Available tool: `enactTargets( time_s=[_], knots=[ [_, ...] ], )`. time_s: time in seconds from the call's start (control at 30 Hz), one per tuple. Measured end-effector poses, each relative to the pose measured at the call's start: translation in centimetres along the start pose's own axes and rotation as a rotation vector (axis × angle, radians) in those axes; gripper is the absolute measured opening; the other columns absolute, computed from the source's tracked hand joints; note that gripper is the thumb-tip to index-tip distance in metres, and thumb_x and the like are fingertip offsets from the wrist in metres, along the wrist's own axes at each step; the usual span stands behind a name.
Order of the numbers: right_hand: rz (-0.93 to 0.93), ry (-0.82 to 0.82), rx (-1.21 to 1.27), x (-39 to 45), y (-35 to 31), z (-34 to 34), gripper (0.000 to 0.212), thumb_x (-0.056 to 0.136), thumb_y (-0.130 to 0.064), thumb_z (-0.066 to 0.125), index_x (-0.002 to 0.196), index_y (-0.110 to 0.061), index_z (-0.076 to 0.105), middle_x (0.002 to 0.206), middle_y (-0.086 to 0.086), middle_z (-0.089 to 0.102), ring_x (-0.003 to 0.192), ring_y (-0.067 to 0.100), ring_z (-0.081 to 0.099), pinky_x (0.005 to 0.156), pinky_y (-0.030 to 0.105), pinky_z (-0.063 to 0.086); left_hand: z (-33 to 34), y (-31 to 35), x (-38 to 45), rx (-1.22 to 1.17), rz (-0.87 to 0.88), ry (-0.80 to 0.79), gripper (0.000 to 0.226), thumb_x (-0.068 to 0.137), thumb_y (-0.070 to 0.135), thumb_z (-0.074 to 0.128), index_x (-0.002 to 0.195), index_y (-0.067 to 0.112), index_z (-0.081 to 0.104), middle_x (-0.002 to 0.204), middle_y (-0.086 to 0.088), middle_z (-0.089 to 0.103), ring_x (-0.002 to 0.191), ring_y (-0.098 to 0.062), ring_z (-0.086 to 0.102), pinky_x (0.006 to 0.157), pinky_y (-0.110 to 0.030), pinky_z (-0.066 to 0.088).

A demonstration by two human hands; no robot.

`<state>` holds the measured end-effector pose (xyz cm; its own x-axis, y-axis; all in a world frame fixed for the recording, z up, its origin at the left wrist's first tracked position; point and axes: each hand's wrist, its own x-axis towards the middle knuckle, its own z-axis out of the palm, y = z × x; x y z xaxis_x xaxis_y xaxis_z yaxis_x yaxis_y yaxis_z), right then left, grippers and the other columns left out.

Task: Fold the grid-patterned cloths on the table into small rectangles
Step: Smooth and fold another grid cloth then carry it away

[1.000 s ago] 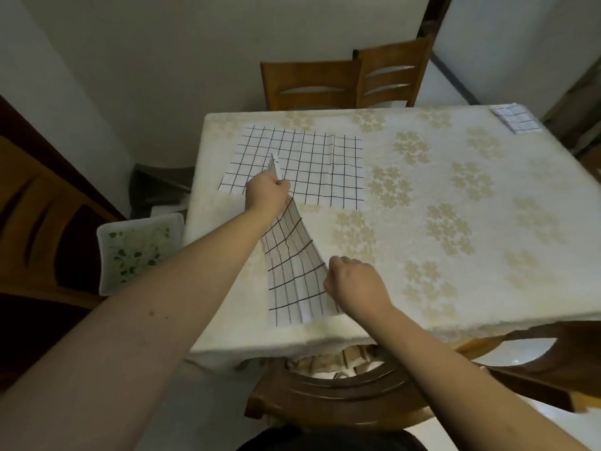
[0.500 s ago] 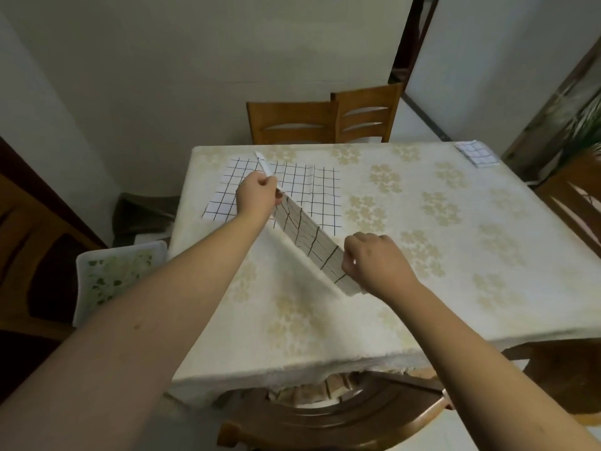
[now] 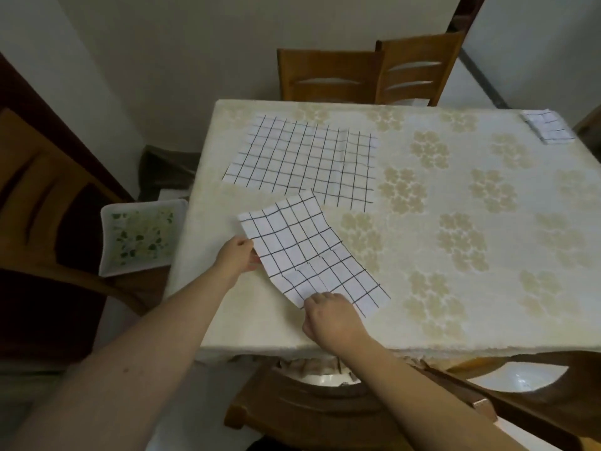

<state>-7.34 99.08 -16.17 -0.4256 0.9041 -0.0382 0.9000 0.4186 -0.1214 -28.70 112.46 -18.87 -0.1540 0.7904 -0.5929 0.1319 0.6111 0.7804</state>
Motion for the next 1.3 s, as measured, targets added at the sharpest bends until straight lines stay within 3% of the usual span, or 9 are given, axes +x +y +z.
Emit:
enactTargets(
  time_s=[0.1,0.2,0.3,0.4,0.7,0.83,1.0,1.17,1.3],
  knots=[
    [0.034,-0.131,0.054,-0.4,-1.0,2.8,0.028,0.076,-0.037,0.047,0.071,-0.017,0.066,0.066,0.0,0.065,0.061,0.02,0.063,0.057,0.029,0.051,-0.1,-3.2,-0.1,-0.026,-0.124,-0.041,0.032,0.101,0.034,0.046,0.112,0.008,0.06,0.102,-0.013,0.07,0.081,-0.023,0.069,0.068,-0.033,0.056],
    [0.112,-0.205,0.164,-0.1,-1.1,3.7,0.057,0.084,-0.048,0.025,0.106,-0.014,0.065,0.105,0.007,0.068,0.096,0.027,0.064,0.084,0.039,0.05,0.2,-4.4,-0.4,-0.05,-0.169,-0.067,0.028,0.104,0.031,0.041,0.115,0.009,0.054,0.095,-0.012,0.067,0.077,-0.02,0.066,0.067,-0.03,0.053],
    [0.172,-0.231,0.186,0.1,0.3,4.0,0.074,0.083,-0.054,0.014,0.134,-0.015,0.051,0.141,0.009,0.052,0.127,0.028,0.049,0.104,0.041,0.038,-0.1,-4.1,0.2,-0.061,-0.165,-0.091,0.028,0.103,0.029,0.044,0.119,0.007,0.053,0.096,-0.01,0.065,0.078,-0.019,0.066,0.066,-0.029,0.053],
    [0.227,-0.229,0.183,0.1,2.0,4.2,0.076,0.083,-0.053,0.011,0.142,-0.016,0.042,0.15,0.01,0.04,0.138,0.027,0.037,0.111,0.04,0.031,-0.4,-3.3,0.8,-0.047,-0.186,-0.106,0.025,0.102,0.03,0.048,0.118,0.012,0.052,0.096,-0.006,0.061,0.078,-0.016,0.064,0.068,-0.029,0.054],
    [0.298,-0.241,0.282,-0.5,4.8,5.4,0.056,0.094,-0.033,0.04,0.147,-0.015,0.034,0.152,0.007,0.038,0.14,0.021,0.033,0.113,0.039,0.033,0.3,-2.8,2.0,0.136,-0.081,-0.089,0.014,0.097,0.025,0.058,0.096,0.011,0.059,0.089,-0.008,0.061,0.067,-0.017,0.06,0.065,-0.03,0.051],
    [0.318,-0.235,0.375,-0.4,5.3,5.1,0.055,0.091,-0.021,0.049,0.145,-0.016,0.038,0.147,0.005,0.043,0.135,0.022,0.037,0.11,0.034,0.034,0.3,-2.9,1.3,0.365,0.225,-0.034,0.04,0.094,0.028,0.059,0.062,0.019,0.038,0.06,-0.003,0.039,0.057,-0.019,0.04,0.061,-0.031,0.04],
    [0.326,-0.246,0.393,-0.6,5.6,4.8,0.056,0.091,-0.019,0.05,0.146,-0.015,0.037,0.148,0.005,0.043,0.135,0.025,0.037,0.109,0.035,0.033,0.2,-2.5,-2.7,0.726,0.658,0.046,0.049,0.097,0.03,0.055,0.056,0.017,0.034,0.05,0.001,0.029,0.047,-0.012,0.027,0.049,-0.031,0.023],
    [0.45,-0.266,0.59,-0.3,5.8,3.8,0.053,0.095,-0.02,0.049,0.146,-0.015,0.036,0.146,0.006,0.044,0.133,0.023,0.041,0.106,0.033,0.033,0.3,-5.2,-5.7,0.814,0.98,-0.042,0.034,0.09,0.034,0.05,0.078,0.012,0.072,0.082,0.002,0.07,0.077,-0.021,0.062,0.065,-0.024,0.045],
    [0.753,-0.058,0.759,-1.1,6.9,2.9,0.039,0.098,-0.017,0.043,0.137,-0.015,0.048,0.134,0.005,0.058,0.117,0.024,0.056,0.091,0.028,0.04,1.1,-6.8,-7.0,0.808,0.948,-0.177,0.036,0.087,0.034,0.049,0.113,0.029,0.074,0.119,0.009,0.069,0.107,-0.01,0.055,0.09,-0.012,0.037]
  ],
)
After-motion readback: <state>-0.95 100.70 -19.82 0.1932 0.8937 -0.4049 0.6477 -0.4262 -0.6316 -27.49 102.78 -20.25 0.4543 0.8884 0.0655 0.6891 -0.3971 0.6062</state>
